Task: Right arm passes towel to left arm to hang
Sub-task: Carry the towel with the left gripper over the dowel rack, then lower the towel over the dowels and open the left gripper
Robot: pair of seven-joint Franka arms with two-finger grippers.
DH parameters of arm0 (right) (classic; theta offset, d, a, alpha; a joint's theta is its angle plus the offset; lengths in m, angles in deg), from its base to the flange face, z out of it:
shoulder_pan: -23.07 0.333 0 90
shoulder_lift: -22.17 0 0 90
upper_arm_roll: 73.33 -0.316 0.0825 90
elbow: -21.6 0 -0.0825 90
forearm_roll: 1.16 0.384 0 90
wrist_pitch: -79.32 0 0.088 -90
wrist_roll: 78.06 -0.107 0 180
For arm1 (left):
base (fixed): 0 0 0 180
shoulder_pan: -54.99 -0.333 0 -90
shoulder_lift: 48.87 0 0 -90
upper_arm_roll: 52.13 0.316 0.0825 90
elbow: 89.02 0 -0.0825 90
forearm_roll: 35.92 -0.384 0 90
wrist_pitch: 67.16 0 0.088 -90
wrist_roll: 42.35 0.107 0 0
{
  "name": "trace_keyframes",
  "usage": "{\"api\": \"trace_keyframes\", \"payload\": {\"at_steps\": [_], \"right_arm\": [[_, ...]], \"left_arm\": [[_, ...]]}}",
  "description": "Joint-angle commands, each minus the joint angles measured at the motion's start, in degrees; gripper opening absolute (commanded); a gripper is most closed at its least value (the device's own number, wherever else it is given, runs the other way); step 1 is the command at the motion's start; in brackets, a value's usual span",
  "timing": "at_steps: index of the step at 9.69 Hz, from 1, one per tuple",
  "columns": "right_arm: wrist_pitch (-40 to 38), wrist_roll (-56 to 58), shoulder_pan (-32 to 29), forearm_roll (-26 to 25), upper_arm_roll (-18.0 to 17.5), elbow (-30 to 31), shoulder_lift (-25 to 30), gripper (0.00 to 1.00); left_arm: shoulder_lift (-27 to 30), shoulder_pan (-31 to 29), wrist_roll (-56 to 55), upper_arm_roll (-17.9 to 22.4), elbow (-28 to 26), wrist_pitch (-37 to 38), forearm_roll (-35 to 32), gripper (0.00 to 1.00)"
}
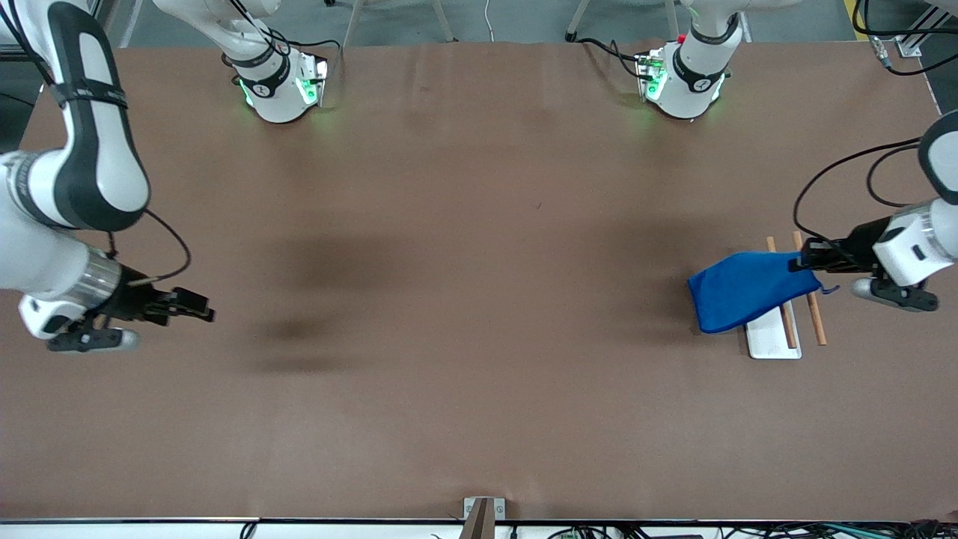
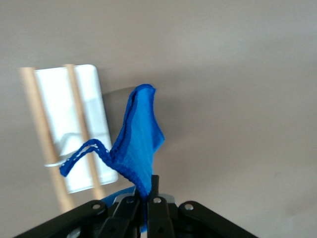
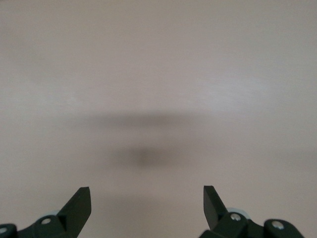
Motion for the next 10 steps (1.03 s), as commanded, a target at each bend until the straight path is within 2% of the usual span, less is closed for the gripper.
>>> {"api": "trace_keyframes", "payload": {"at_steps": [1,2,3,4,6,8,10], "right_arm": [[-3.9,-2.8,0.6,-4.3,3.4,1.1,7.1,1.0],[-10.6,-6.0,0.8,-4.6,3.5,0.7,9.9,1.0],[-16.3,-12.6,0.7,-7.3,2.9,-0.5,12.6,1.0],[-20.0,-13.7,0.7,-7.8,2.7,-1.8,14.2,1.0],[-29.7,-13.3,-0.6,-8.1,3.7,-10.8,14.0,1.0],[-30.3,-4.7,-1.5,-8.0,4.5,-11.8,14.1,1.0],[-26.4,-5.2,-0.7,-8.0,5.4,-11.5,14.0,1.0]], "left_arm": [[-5.1,0.6,4.1,4.3,2.5,-1.3,-1.2,0.0],[-6.3,0.5,4.7,6.7,3.8,-1.5,-1.2,0.0],[-8.4,0.3,6.9,8.1,5.4,-1.5,-1.3,0.0],[-10.0,0.3,8.6,9.5,6.0,-1.6,-1.3,0.0],[-13.5,0.2,10.1,11.5,8.1,-2.6,-1.0,0.0],[-16.4,0.1,10.1,12.2,8.1,-6.6,-1.0,0.0],[-18.4,-0.2,10.2,12.5,8.1,-9.4,-1.0,0.02]]}}
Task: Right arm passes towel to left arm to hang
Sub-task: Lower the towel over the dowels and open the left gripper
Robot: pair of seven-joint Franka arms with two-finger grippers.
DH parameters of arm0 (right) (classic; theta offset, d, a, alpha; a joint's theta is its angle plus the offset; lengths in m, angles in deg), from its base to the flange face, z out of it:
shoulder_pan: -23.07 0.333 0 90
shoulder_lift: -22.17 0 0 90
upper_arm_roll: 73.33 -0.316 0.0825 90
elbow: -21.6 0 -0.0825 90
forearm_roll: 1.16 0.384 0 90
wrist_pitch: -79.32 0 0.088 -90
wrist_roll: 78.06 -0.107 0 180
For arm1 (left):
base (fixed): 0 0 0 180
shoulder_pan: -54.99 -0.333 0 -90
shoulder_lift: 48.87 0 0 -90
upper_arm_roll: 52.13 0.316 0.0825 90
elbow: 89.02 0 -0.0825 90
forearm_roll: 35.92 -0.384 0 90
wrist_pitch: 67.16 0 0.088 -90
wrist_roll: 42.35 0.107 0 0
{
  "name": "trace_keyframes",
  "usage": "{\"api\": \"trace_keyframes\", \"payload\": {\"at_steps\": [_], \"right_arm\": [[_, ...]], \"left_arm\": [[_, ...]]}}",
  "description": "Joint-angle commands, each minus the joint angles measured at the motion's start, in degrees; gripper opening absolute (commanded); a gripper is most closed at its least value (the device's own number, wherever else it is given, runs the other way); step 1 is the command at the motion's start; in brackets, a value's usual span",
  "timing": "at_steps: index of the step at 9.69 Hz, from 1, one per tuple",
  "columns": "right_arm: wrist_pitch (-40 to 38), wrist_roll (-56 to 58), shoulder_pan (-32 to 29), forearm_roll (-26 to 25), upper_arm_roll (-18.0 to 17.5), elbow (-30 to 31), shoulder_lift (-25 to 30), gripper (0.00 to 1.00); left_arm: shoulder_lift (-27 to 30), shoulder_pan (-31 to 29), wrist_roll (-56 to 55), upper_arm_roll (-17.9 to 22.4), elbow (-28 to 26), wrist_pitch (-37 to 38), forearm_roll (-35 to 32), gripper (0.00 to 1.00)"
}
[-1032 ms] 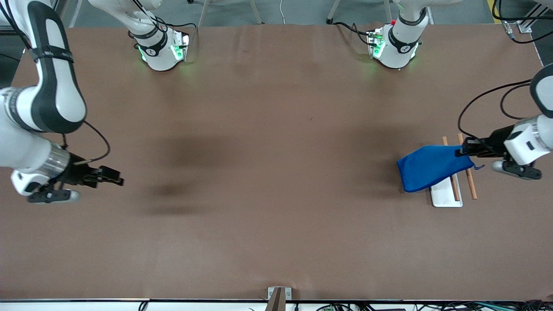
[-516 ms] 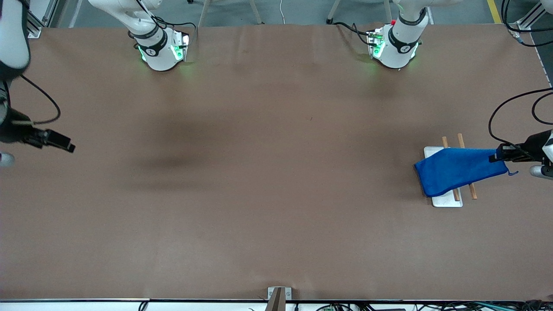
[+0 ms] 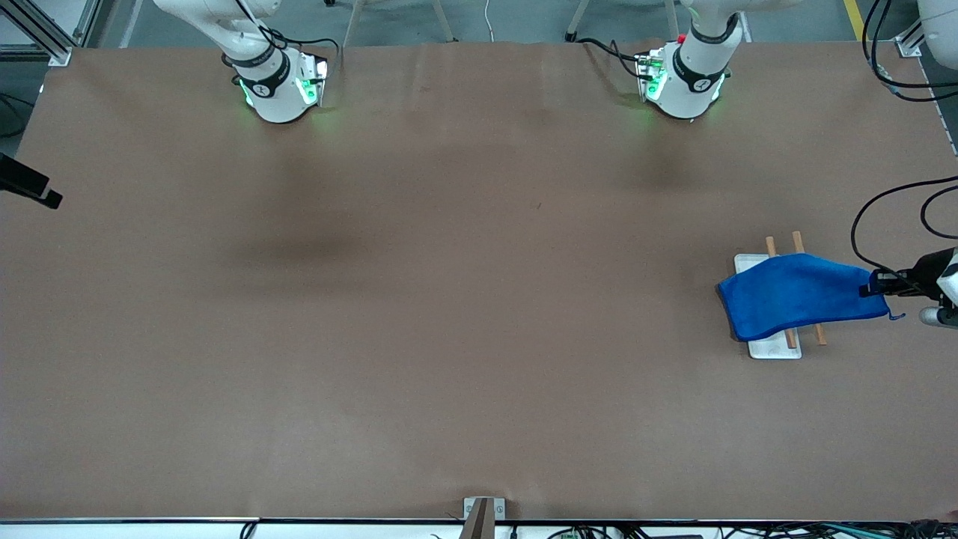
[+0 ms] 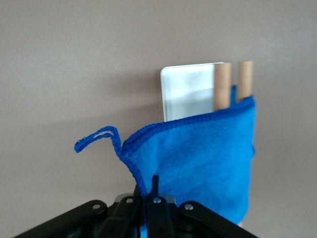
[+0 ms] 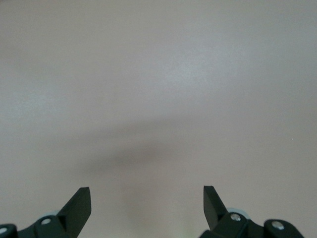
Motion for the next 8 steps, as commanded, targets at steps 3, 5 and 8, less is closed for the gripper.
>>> {"api": "trace_keyframes", "payload": {"at_steps": [3,5,8], "right_arm": [[1.0,-0.8,0.7,-2.2,0.2,-0.4,-0.4,1.0],[1.2,-3.1,0.8,-2.4,-0.1,-0.1,-0.3,1.0],[0.6,-2.9,0.2,-1.6,0.0,-0.1,-0.4,1.0]], "left_arm": [[-5.5,0.1,0.9,0.6,0.9,-4.2,-0.3,0.39],[-4.7,-0.1,2.3,0.5,2.3,-5.5,-0.1,1.0],[0.5,-0.1,3.3,0.6,2.7,-5.8,-0.6,1.0]]}}
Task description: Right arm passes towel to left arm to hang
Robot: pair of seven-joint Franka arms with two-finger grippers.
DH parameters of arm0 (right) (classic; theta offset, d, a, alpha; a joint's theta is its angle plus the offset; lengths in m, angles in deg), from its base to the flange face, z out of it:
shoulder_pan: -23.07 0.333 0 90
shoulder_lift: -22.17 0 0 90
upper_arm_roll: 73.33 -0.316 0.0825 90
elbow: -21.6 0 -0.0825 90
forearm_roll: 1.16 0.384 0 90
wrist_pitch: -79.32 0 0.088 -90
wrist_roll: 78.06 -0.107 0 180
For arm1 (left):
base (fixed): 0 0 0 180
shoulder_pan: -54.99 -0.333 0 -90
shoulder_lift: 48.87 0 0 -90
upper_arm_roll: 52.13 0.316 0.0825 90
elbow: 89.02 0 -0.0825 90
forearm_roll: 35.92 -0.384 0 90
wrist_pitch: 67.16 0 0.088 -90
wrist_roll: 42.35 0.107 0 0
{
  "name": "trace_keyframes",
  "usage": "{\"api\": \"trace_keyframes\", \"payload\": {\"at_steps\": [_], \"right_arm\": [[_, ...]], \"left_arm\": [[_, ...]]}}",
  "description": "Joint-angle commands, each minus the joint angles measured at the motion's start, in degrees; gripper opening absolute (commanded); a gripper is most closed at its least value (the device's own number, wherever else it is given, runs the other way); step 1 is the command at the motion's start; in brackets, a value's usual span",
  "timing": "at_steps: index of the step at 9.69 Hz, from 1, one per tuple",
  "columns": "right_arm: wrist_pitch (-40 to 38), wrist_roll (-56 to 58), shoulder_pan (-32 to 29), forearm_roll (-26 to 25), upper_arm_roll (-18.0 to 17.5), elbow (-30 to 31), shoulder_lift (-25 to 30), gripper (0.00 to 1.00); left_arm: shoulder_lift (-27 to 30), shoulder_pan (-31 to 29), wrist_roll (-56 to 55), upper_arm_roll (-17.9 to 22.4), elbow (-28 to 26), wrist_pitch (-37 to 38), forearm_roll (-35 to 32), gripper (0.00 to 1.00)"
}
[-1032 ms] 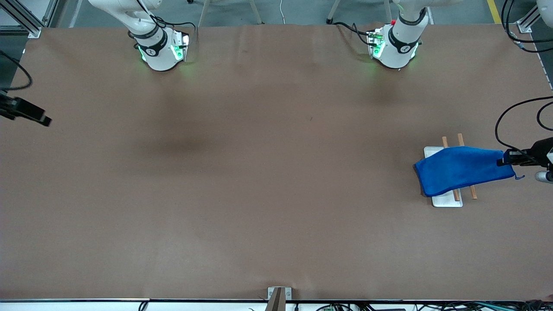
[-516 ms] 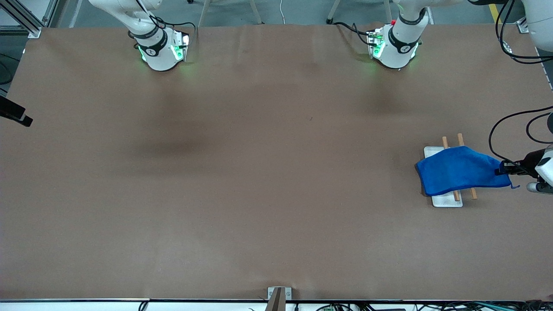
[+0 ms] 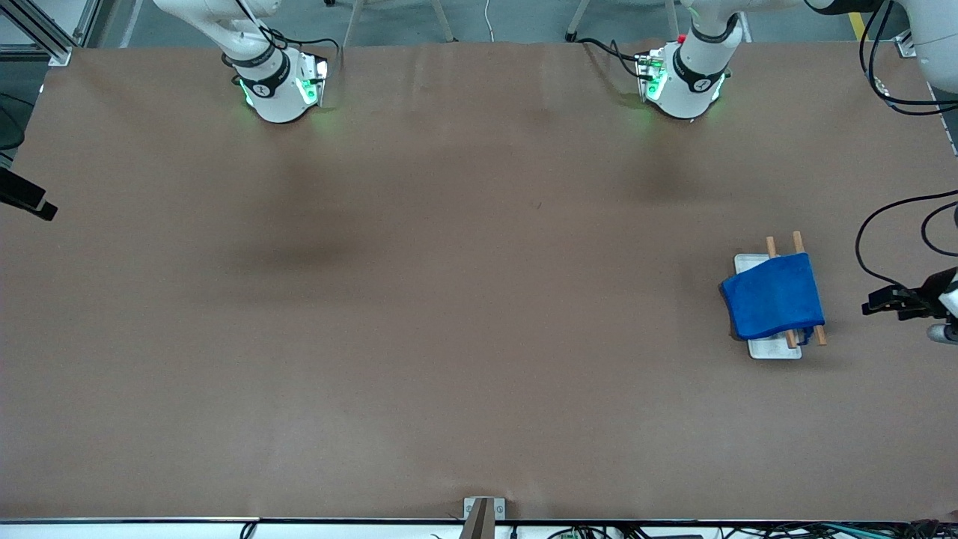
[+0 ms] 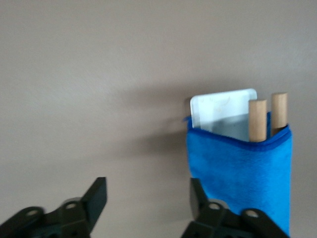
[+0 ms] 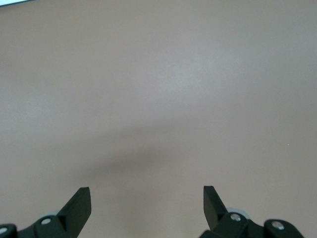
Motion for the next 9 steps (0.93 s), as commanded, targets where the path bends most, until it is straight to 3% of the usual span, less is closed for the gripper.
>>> {"api": "trace_keyframes", "payload": {"at_steps": [1,3,5,9], "right_arm": [[-0.6,-1.1,-0.4,-0.5,0.0,-0.1,0.2,1.0],[-0.4,-1.0,-0.7,-0.4,0.0,-0.2,0.1,1.0],[-0.4,-0.7,-0.6,-0.4,0.0,-0.2,0.1,1.0],[0.0,-0.4,-0.1,-1.4,-0.2,-0.1,0.2,1.0]], "left_arm": [[5.0,0.3,-0.4,-0.6,-1.9,-0.3,-0.9,1.0],[11.4,0.2,-5.4,-5.3,-3.1,0.5,-3.7,1.0],[18.8,0.1,-18.6,-12.6,-6.6,2.0,-11.9,1.0],[29.7,0.1,-27.6,-23.3,-6.3,16.4,-15.8,1.0]]}}
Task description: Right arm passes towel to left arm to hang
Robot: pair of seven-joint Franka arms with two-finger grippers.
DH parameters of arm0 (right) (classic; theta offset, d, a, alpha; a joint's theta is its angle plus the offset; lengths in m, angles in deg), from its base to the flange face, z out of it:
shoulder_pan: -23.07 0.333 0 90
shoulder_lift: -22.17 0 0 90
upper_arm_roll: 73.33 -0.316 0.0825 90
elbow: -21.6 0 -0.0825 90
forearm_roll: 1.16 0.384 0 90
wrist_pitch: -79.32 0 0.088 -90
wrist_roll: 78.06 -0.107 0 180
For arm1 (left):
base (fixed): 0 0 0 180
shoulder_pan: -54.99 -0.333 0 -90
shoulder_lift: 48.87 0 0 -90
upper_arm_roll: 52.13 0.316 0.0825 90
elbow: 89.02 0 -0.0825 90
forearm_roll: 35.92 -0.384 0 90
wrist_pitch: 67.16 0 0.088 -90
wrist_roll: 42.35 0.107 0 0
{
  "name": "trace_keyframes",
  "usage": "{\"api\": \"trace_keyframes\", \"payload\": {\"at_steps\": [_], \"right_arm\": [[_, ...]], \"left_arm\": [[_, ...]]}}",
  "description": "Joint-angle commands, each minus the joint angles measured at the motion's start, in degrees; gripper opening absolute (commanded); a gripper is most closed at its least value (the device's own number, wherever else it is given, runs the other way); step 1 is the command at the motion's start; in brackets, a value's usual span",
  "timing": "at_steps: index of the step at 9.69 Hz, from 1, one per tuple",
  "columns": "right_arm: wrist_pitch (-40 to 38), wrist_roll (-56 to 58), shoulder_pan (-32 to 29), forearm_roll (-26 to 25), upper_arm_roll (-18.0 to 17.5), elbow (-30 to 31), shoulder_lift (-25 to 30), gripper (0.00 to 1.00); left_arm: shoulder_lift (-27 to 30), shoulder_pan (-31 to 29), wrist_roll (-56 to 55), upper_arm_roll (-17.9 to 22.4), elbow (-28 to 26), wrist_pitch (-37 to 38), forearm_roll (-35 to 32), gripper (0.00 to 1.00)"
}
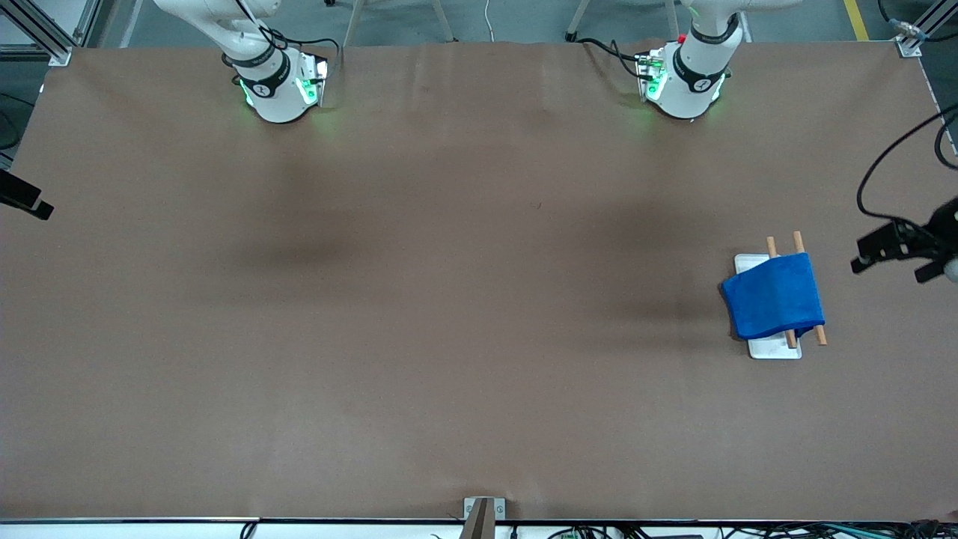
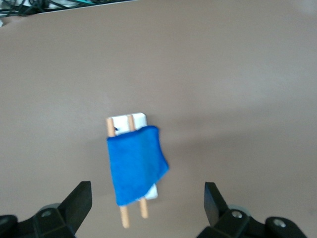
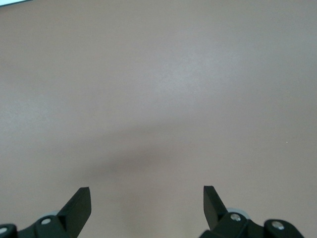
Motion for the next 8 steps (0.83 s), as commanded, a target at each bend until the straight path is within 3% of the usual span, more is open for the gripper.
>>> {"api": "trace_keyframes", "payload": {"at_steps": [1,4,8], "right_arm": [[0.3,-0.4,0.2,-1.3,-0.7,-0.1,0.2,1.0],[0.3,-0.4,0.3,-2.5,-1.9,-0.1,0.3,1.0],[0.2,-0.5,0.2,-2.5,-2.1,-0.2,0.3,1.0]], "left_arm": [[4.9,-0.6,-8.8,-6.8,-1.5,5.7,-5.0,1.0],[4.6,-0.2,-13.5,-8.7,6.5,14.0,-5.6,1.0],[5.4,-0.4,-19.1,-10.4,6.7,17.1,-5.5,1.0]]}}
